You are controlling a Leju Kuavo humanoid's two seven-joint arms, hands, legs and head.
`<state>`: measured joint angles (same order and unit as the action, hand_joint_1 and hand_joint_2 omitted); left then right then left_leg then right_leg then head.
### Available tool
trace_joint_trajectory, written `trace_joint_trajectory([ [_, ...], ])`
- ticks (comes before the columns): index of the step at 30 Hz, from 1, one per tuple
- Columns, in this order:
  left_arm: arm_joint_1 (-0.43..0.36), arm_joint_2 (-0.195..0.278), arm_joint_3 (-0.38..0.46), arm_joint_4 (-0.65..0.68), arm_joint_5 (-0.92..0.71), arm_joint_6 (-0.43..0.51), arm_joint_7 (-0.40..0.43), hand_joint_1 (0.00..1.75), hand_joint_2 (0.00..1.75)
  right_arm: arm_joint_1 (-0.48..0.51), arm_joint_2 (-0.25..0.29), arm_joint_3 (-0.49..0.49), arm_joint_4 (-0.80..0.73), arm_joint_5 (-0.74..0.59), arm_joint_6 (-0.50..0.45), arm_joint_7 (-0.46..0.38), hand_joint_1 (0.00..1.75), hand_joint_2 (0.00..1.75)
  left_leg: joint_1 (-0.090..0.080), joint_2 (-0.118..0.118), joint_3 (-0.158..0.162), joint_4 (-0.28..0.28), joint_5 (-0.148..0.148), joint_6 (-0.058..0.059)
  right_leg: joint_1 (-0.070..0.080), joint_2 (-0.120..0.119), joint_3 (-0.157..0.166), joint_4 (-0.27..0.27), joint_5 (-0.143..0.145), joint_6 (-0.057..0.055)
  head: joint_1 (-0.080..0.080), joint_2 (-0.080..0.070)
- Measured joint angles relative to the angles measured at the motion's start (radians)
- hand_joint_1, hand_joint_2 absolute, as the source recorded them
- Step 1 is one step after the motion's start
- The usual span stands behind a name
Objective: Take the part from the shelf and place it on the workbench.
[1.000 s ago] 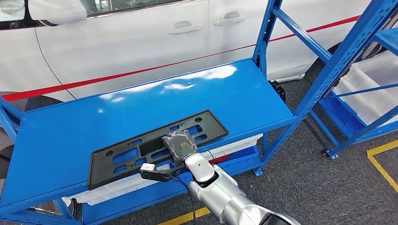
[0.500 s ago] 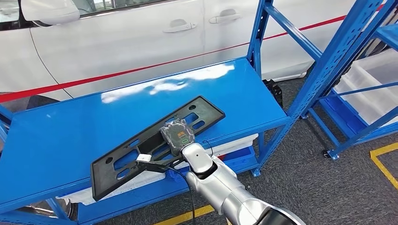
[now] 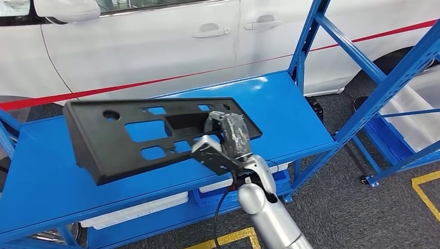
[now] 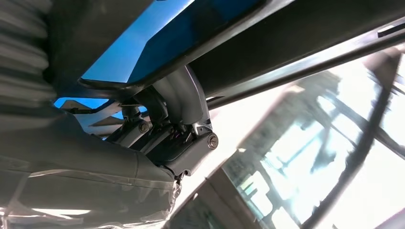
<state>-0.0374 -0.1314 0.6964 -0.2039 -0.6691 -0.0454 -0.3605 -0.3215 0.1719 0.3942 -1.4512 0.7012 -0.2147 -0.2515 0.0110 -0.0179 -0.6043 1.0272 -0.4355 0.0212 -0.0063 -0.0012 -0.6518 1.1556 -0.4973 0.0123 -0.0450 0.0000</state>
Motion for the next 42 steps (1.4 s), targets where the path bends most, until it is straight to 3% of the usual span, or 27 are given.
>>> trace_joint_trajectory([
  [2,0.001,-0.002,0.004,0.001,-0.002,0.0,0.0,0.0,0.0,0.033,-0.018,-0.031,-0.086,-0.095,0.011,-0.022,1.75,1.75,-0.004,-0.003,0.006,0.002,-0.007,-0.006,0.004,0.001,0.038,-0.1,0.042,-0.01,0.0,0.0],
  [4,0.001,-0.002,0.007,0.001,-0.003,0.0,-0.001,0.0,0.0,0.06,-0.032,-0.052,-0.145,-0.132,0.015,-0.033,1.75,1.75,-0.006,-0.004,0.006,0.002,-0.011,-0.015,0.007,0.003,0.044,-0.12,0.041,-0.015,0.0,0.0],
  [7,-0.001,-0.001,0.01,0.001,-0.006,0.0,-0.003,0.0,0.0,0.094,-0.047,-0.067,-0.206,-0.191,0.007,-0.063,1.75,1.75,-0.007,0.001,-0.001,0.027,-0.035,-0.029,-0.005,0.003,0.054,-0.132,0.044,-0.027,0.0,0.0],
  [11,0.0,0.0,0.01,0.001,-0.017,-0.001,-0.006,0.0,0.0,0.155,-0.083,-0.092,-0.281,-0.302,-0.006,-0.114,1.75,1.75,0.004,0.01,-0.103,0.251,-0.139,-0.049,-0.01,-0.007,0.063,-0.135,0.039,-0.036,0.0,0.0],
  [12,0.001,0.001,0.01,0.001,-0.018,-0.001,-0.007,0.0,0.0,0.171,-0.091,-0.099,-0.295,-0.316,-0.007,-0.121,1.75,1.75,0.007,0.011,-0.116,0.275,-0.138,-0.053,-0.01,-0.007,0.065,-0.135,0.037,-0.035,-0.001,0.0],
  [13,0.001,0.002,0.01,0.001,-0.02,-0.001,-0.008,0.0,0.0,0.186,-0.099,-0.105,-0.309,-0.327,-0.009,-0.127,1.75,1.75,0.01,0.012,-0.109,0.258,-0.118,-0.055,-0.011,-0.006,0.067,-0.134,0.034,-0.032,-0.001,0.0],
  [15,0.001,0.006,0.01,0.001,-0.021,0.0,-0.01,0.0,0.0,0.213,-0.112,-0.117,-0.337,-0.347,-0.012,-0.14,1.75,1.75,0.014,0.014,-0.049,0.133,-0.049,-0.058,-0.015,-0.004,0.075,-0.131,0.027,-0.023,0.0,0.0],
  [17,-0.001,0.007,0.01,0.001,-0.023,0.0,-0.01,0.0,0.0,0.23,-0.122,-0.128,-0.36,-0.361,-0.015,-0.148,1.75,1.75,0.012,0.014,0.003,0.026,-0.014,-0.053,-0.014,-0.001,0.078,-0.128,0.021,-0.011,0.0,0.0],
  [22,-0.003,0.01,0.011,0.001,-0.031,0.0,-0.014,0.0,0.0,0.252,-0.135,-0.15,-0.391,-0.377,-0.02,-0.156,1.75,1.75,0.006,0.012,0.014,-0.003,-0.012,-0.017,-0.015,-0.001,0.074,-0.118,0.01,0.018,0.0,0.0],
  [24,-0.005,0.012,0.011,0.001,-0.033,-0.001,-0.016,0.0,0.0,0.255,-0.139,-0.157,-0.397,-0.379,-0.018,-0.157,1.75,1.75,0.007,0.012,0.018,-0.008,-0.01,-0.003,-0.017,0.0,0.034,-0.031,-0.039,0.023,0.0,0.0],
  [26,-0.007,0.012,0.012,0.001,-0.033,-0.001,-0.017,0.0,0.0,0.261,-0.144,-0.161,-0.398,-0.384,-0.012,-0.158,1.75,1.75,0.003,0.012,0.018,-0.009,-0.012,0.004,-0.015,0.001,-0.034,0.103,-0.095,0.023,0.0,0.0],
  [27,-0.007,0.012,0.012,0.001,-0.033,-0.001,-0.018,0.0,0.0,0.266,-0.146,-0.162,-0.398,-0.389,-0.008,-0.159,1.75,1.75,0.0,0.012,0.019,-0.009,-0.012,0.006,-0.015,0.001,-0.057,0.143,-0.103,0.023,0.0,0.0],
  [28,-0.007,0.013,0.013,0.001,-0.033,-0.001,-0.018,0.0,0.0,0.27,-0.149,-0.163,-0.397,-0.394,-0.004,-0.16,1.75,1.75,-0.002,0.011,0.02,-0.008,-0.013,0.007,-0.015,0.001,-0.064,0.149,-0.091,0.021,0.0,0.0],
  [29,-0.007,0.013,0.014,0.001,-0.033,-0.001,-0.018,0.0,0.0,0.273,-0.15,-0.163,-0.397,-0.399,-0.001,-0.162,1.75,1.75,-0.004,0.01,0.023,-0.008,-0.014,0.007,-0.015,0.001,-0.051,0.115,-0.062,0.017,0.0,0.0],
  [31,-0.007,0.013,0.016,0.001,-0.031,-0.001,-0.019,0.0,0.0,0.275,-0.154,-0.163,-0.396,-0.407,0.0,-0.169,1.75,1.75,-0.008,0.008,0.028,-0.008,-0.017,0.005,-0.011,0.001,0.012,-0.017,0.006,0.005,0.0,0.0],
  [32,-0.007,0.013,0.017,0.001,-0.031,-0.001,-0.02,0.0,0.0,0.275,-0.155,-0.163,-0.396,-0.41,0.001,-0.173,1.75,1.75,-0.011,0.008,0.03,-0.007,-0.019,0.002,-0.008,0.001,0.038,-0.075,0.027,0.0,0.0,0.0],
  [34,-0.007,0.012,0.021,0.001,-0.029,-0.001,-0.022,0.0,0.0,0.279,-0.157,-0.163,-0.396,-0.415,0.002,-0.18,1.75,1.75,-0.013,0.007,0.029,-0.006,-0.022,-0.007,-0.002,0.001,0.059,-0.122,0.035,-0.006,0.0,0.0],
  [37,-0.007,0.013,0.028,0.001,-0.027,-0.001,-0.023,0.0,0.0,0.289,-0.158,-0.163,-0.396,-0.417,0.006,-0.186,1.75,1.75,-0.01,0.009,0.027,0.003,-0.034,-0.023,-0.006,-0.001,0.062,-0.133,0.04,-0.018,0.0,0.0],
  [39,-0.007,0.014,0.03,0.001,-0.026,-0.001,-0.024,0.0,0.0,0.291,-0.159,-0.162,-0.396,-0.417,0.007,-0.19,1.75,1.75,-0.008,0.011,-0.003,0.076,-0.079,-0.032,-0.011,-0.004,0.067,-0.14,0.043,-0.027,0.0,0.0],
  [41,-0.006,0.014,0.032,0.001,-0.026,-0.001,-0.025,0.0,0.0,0.295,-0.159,-0.162,-0.396,-0.418,0.009,-0.191,1.75,1.75,-0.004,0.011,-0.065,0.209,-0.14,-0.04,-0.011,-0.006,0.068,-0.14,0.042,-0.031,0.0,0.0],
  [42,-0.005,0.014,0.032,0.001,-0.026,-0.001,-0.025,0.0,0.0,0.297,-0.159,-0.162,-0.396,-0.418,0.01,-0.191,1.75,1.75,-0.001,0.011,-0.09,0.259,-0.154,-0.044,-0.01,-0.006,0.068,-0.139,0.041,-0.032,0.0,0.0],
])
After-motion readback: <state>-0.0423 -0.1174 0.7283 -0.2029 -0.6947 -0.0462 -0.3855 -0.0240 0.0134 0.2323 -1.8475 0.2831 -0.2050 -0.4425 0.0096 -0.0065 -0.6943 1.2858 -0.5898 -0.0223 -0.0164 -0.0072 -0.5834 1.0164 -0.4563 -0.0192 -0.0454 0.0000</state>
